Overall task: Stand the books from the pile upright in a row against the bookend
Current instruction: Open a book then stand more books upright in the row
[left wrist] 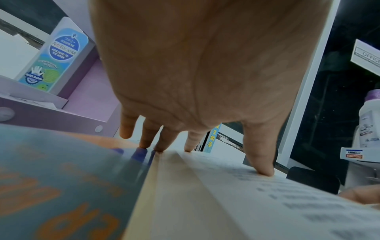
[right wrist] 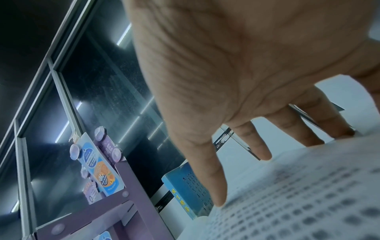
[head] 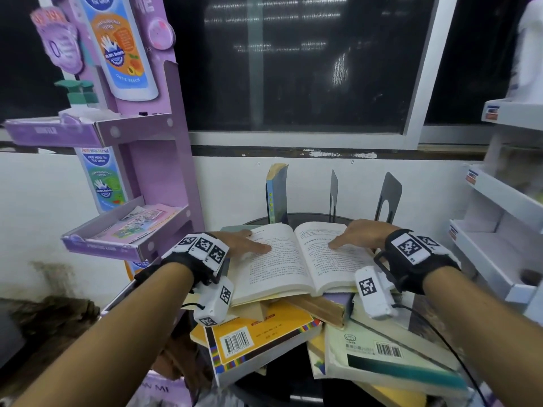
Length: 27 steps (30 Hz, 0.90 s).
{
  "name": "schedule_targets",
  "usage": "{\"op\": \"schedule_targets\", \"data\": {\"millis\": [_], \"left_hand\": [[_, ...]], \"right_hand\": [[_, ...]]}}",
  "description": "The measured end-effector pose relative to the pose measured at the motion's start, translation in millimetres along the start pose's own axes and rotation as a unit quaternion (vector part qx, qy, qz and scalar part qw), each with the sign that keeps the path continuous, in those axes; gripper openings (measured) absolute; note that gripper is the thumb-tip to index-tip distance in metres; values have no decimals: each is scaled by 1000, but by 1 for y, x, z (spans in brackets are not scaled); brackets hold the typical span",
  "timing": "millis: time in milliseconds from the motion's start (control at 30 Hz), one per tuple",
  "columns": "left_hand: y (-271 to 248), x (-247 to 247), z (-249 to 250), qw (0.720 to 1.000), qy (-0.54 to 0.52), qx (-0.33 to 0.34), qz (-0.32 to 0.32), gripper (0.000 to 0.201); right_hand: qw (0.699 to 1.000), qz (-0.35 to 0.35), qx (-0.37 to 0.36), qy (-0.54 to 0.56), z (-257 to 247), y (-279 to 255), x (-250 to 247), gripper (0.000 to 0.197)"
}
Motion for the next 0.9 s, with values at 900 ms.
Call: {"op": "schedule_targets", "data": {"millis": [900], "left_hand": [[-5, -2, -1, 999, -4, 48, 3, 108]], "right_hand": [[951, 188, -74, 233, -14, -12, -42, 57]]}}
Point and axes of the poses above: each hand's wrist, its own y-axis towards the middle knuckle, its own x-axis out of the palm, z = x × y, the point moved 4 cm from there along y, towards the middle knuckle, and after that the axes turned 2 degrees about y, right-handed, at the moved point
